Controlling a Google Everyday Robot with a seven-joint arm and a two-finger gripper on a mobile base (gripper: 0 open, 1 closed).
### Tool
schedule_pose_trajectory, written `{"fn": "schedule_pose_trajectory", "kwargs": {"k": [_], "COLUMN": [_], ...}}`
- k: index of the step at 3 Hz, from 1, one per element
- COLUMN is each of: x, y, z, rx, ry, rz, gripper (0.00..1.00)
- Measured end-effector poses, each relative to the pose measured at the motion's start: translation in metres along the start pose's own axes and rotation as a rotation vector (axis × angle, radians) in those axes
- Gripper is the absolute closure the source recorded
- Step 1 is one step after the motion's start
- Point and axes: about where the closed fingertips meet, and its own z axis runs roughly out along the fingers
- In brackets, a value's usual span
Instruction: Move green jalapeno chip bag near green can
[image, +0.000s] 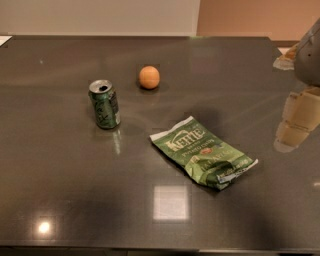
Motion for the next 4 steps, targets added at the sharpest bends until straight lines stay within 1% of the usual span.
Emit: {"fn": "schedule_pose_trajectory", "kwargs": {"k": [1, 2, 3, 4], "x": [0.000, -0.007, -0.019, -0.024], "y": [0.000, 0.001, 0.005, 0.019], "z": [0.000, 0.012, 0.035, 0.076], "rx": [0.000, -0.013, -0.026, -0.062], "ry": [0.000, 0.008, 0.010, 0.018], "rz": [0.000, 0.008, 0.016, -0.021], "gripper": [0.00, 0.00, 0.00, 0.00]}}
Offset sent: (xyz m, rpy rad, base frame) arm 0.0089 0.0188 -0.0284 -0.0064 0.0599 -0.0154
